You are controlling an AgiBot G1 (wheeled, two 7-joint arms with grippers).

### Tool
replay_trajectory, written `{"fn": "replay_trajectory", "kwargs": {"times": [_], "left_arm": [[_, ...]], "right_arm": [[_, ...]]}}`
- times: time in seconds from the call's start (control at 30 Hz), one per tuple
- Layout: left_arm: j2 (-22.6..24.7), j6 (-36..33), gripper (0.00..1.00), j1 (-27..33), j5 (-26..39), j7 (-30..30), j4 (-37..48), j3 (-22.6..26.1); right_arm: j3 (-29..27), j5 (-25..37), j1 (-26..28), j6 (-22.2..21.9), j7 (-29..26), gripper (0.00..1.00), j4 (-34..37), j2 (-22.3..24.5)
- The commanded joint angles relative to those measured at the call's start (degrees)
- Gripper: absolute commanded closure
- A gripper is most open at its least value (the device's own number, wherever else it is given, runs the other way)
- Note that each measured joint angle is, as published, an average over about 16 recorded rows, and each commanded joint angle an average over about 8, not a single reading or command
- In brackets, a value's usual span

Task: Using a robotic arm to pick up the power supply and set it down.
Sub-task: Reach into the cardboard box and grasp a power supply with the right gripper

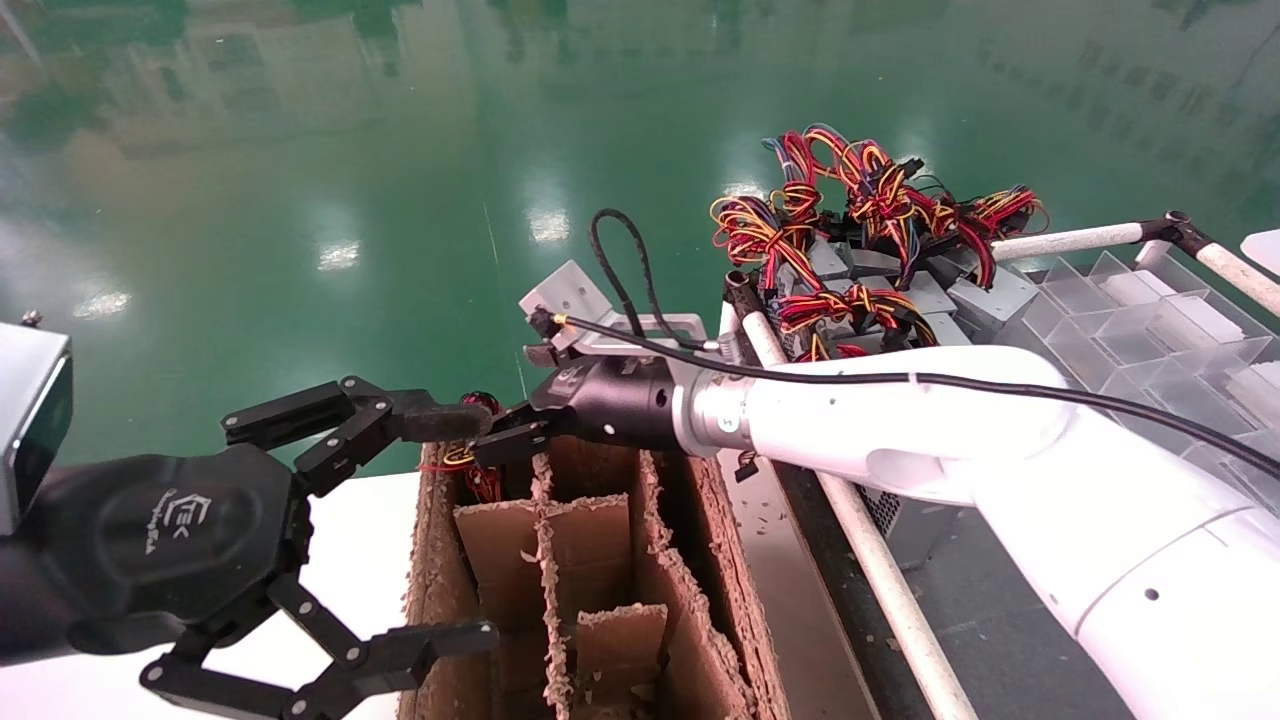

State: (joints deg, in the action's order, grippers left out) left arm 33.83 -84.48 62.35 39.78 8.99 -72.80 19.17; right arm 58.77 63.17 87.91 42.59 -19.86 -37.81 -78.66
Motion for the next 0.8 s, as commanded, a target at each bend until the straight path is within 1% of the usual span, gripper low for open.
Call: {"fn": "replay_trajectory", "kwargs": {"times": [0.03, 0.37, 0.8], "left_arm": [[0.0, 0.0, 0.00, 0.0, 0.0, 0.0, 0.0, 0.0], [0.0, 0.0, 0.00, 0.0, 0.0, 0.0, 0.0, 0.0], [0.0, 0.0, 0.00, 0.0, 0.0, 0.0, 0.0, 0.0]], "right_arm": [[1.7, -1.5, 0.1, -1.3, 0.0, 1.00, -0.6, 0.0], [8.7, -7.3, 0.8, -5.5, 1.1, 1.00, -1.7, 0.1], [13.5, -13.8, 1.5, -6.9, 4.1, 1.00, -0.7, 0.2]]}}
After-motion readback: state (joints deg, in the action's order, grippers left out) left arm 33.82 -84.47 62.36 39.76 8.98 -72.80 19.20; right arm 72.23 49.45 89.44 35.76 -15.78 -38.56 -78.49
